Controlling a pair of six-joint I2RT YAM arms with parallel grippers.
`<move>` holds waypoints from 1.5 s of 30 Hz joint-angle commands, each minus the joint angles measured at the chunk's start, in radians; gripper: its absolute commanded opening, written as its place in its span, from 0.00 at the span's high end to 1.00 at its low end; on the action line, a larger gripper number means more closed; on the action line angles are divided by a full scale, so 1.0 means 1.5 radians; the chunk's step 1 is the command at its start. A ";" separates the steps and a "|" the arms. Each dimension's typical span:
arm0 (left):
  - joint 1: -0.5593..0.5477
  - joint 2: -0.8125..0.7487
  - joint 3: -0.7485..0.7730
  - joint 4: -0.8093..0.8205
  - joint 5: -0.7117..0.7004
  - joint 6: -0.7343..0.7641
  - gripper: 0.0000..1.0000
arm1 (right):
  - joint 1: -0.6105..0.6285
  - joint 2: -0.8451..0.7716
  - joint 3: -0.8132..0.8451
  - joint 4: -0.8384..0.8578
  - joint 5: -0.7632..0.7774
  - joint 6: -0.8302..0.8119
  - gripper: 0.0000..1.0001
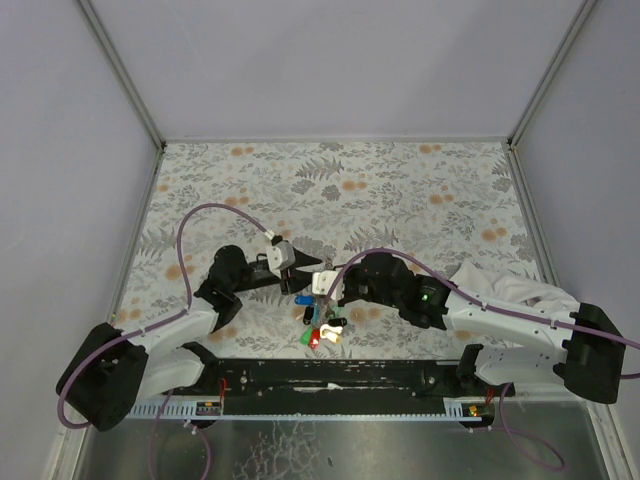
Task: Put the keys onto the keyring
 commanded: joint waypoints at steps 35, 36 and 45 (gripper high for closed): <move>0.007 -0.027 -0.025 0.090 -0.179 -0.215 1.00 | 0.006 -0.032 -0.070 0.153 0.051 0.039 1.00; 0.006 -0.025 -0.026 0.092 -0.189 -0.235 1.00 | 0.007 -0.027 -0.073 0.161 0.050 0.041 1.00; 0.007 -0.032 -0.054 0.120 -0.302 -0.345 1.00 | 0.015 -0.007 -0.100 0.211 0.046 0.053 1.00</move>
